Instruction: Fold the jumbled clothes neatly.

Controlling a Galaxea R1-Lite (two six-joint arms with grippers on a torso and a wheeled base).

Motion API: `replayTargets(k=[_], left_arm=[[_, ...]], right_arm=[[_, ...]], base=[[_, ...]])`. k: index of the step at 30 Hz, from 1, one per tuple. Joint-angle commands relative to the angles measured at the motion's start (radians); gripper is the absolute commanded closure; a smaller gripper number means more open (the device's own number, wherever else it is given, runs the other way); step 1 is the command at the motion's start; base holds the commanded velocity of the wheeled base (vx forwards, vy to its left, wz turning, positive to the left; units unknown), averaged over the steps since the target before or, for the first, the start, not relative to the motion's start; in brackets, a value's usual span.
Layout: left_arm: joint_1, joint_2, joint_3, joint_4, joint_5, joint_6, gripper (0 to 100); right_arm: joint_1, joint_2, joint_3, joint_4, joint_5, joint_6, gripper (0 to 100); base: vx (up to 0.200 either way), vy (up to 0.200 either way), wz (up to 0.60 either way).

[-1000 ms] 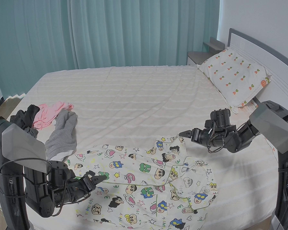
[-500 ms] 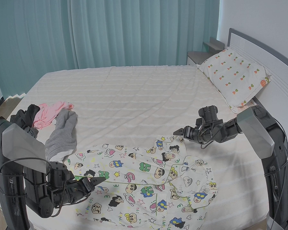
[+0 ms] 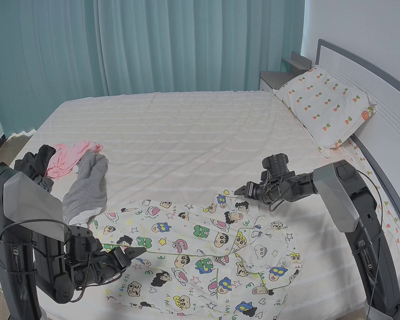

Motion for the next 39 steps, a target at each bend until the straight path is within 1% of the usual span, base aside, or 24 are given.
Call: replayTargets(k=[1, 7, 8, 9, 12, 14, 15, 16, 17, 24, 39], left_arm=[[-0.001, 0.001, 0.000, -0.018, 0.000, 0.000, 0], [-0.001, 0.001, 0.000, -0.018, 0.000, 0.000, 0], [-0.003, 0.001, 0.000, -0.018, 0.000, 0.000, 0], [-0.003, 0.001, 0.000, -0.018, 0.000, 0.000, 0], [-0.003, 0.001, 0.000, -0.018, 0.000, 0.000, 0], [-0.003, 0.001, 0.000, -0.018, 0.000, 0.000, 0], [-0.003, 0.001, 0.000, -0.018, 0.000, 0.000, 0], [-0.003, 0.001, 0.000, -0.018, 0.000, 0.000, 0], [-0.003, 0.001, 0.000, -0.018, 0.000, 0.000, 0], [-0.003, 0.001, 0.000, -0.018, 0.000, 0.000, 0], [-0.004, 0.001, 0.000, -0.018, -0.001, -0.002, 0]], right_arm=[[-0.003, 0.026, -0.021, -0.005, -0.023, 0.007, 100], [-0.017, 0.015, -0.021, -0.020, -0.057, 0.053, 100], [-0.028, 0.009, -0.021, -0.063, -0.091, 0.067, 100], [-0.032, 0.007, -0.021, -0.081, -0.097, 0.069, 100], [-0.054, 0.001, -0.021, -0.147, -0.102, 0.072, 100], [-0.058, 0.001, -0.021, -0.161, -0.103, 0.072, 100], [-0.074, 0.001, -0.021, -0.202, -0.106, 0.072, 100], [-0.074, 0.001, -0.021, -0.205, -0.106, 0.070, 100], [-0.086, 0.006, -0.021, -0.242, -0.122, 0.070, 100], [-0.100, 0.026, -0.021, -0.347, -0.125, 0.069, 100], [-0.114, 0.066, -0.021, -0.347, -0.142, 0.067, 100]], base=[[0.000, 0.000, 0.00], [0.000, 0.000, 0.00], [0.000, 0.000, 0.00], [0.000, 0.000, 0.00], [0.000, 0.000, 0.00], [0.000, 0.000, 0.00], [0.000, 0.000, 0.00], [0.000, 0.000, 0.00], [0.000, 0.000, 0.00], [0.000, 0.000, 0.00], [0.000, 0.000, 0.00]])
